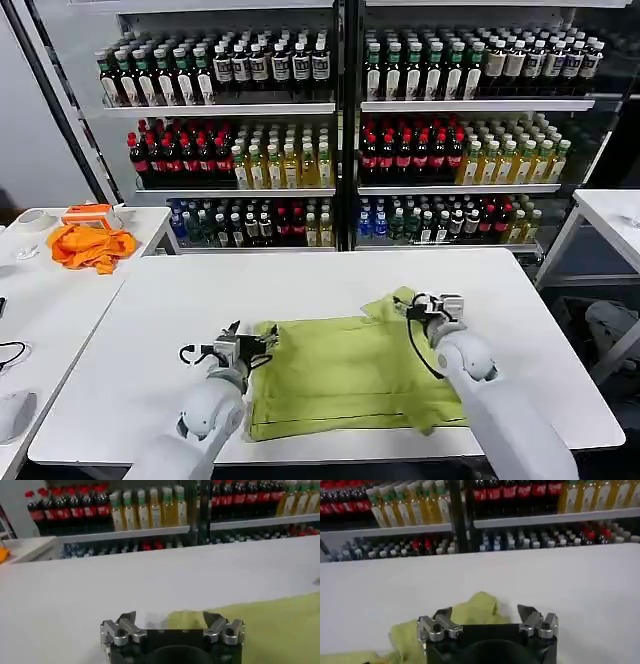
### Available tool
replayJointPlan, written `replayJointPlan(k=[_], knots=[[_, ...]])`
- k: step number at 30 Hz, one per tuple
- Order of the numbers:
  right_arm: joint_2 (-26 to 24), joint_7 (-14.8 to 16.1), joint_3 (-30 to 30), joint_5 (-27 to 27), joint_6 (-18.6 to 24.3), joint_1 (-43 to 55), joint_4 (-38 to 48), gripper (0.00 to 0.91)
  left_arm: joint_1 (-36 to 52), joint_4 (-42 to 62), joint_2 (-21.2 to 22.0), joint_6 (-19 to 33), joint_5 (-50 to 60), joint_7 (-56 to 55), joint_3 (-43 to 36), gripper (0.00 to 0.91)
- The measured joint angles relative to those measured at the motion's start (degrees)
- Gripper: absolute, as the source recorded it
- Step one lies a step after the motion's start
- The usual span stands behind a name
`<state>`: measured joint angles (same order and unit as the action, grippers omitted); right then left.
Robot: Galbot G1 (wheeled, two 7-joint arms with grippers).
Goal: Fold and organize the clothes.
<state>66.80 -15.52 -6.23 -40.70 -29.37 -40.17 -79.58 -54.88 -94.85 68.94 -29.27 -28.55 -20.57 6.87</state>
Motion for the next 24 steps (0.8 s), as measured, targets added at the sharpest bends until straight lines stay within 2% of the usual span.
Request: replayJointPlan(k=[11,24], knots=[[0.55,0.00,0.86,-0.42,0.27,1.22,2.32,0.000,1.48,2.01,0.26,-0.04,-2.37,0.14,-0.77,0.020],[0.05,-0.04,0.48,-0.60,0.90,0.22,1.16,0.000,0.94,1.69,0.45,1.21,-4.43,1.35,-0.40,0.020]])
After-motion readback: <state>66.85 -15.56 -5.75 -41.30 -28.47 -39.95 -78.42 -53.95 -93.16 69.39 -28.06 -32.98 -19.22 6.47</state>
